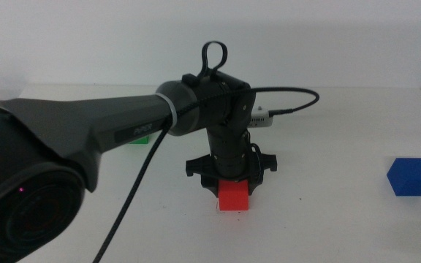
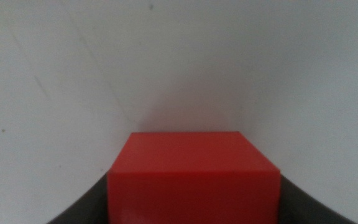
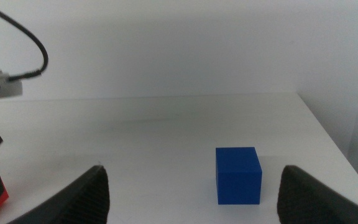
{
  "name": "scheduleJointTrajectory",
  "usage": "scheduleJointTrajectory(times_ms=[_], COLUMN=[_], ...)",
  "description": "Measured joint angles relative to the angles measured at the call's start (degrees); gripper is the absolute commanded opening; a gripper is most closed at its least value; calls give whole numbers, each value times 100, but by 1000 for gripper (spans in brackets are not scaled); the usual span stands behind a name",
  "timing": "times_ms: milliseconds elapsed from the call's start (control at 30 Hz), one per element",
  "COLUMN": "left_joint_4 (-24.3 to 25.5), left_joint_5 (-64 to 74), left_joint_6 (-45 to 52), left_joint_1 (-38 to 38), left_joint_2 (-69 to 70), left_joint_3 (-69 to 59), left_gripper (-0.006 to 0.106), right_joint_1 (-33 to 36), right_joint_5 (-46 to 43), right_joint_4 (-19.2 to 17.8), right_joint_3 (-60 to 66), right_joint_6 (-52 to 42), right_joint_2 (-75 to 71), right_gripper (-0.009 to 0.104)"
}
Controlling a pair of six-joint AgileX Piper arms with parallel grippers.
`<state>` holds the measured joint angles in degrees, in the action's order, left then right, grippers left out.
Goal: Stack red cubes first, then green, then blue cubes in a specific spot.
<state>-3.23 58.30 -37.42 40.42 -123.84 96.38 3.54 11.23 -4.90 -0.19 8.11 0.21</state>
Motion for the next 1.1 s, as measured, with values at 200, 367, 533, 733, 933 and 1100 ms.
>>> scheduleJointTrajectory(times_ms=[200, 367, 533, 733, 933, 1100], left_joint_4=[13, 75, 596, 1522, 1560, 895], left_joint_5=[2, 108, 304, 737, 402, -226], left_joint_6=[-10, 82, 124, 252, 963, 1590], left_joint_1=[0, 4, 4, -488, -1713, -2399], left_joint_2=[-85, -95, 314, 1294, 1356, 1023], left_joint_3=[21, 21, 21, 21, 35, 54], left_gripper=[9, 94, 94, 94, 94, 94], right_joint_1=[0, 0, 0, 0, 0, 0], right_joint_5=[0, 0, 0, 0, 0, 0], right_joint_4=[0, 0, 0, 0, 0, 0], right_joint_3=[0, 0, 0, 0, 0, 0], right_joint_6=[0, 0, 0, 0, 0, 0], right_joint_2=[0, 0, 0, 0, 0, 0], right_gripper=[88, 88, 88, 88, 88, 88])
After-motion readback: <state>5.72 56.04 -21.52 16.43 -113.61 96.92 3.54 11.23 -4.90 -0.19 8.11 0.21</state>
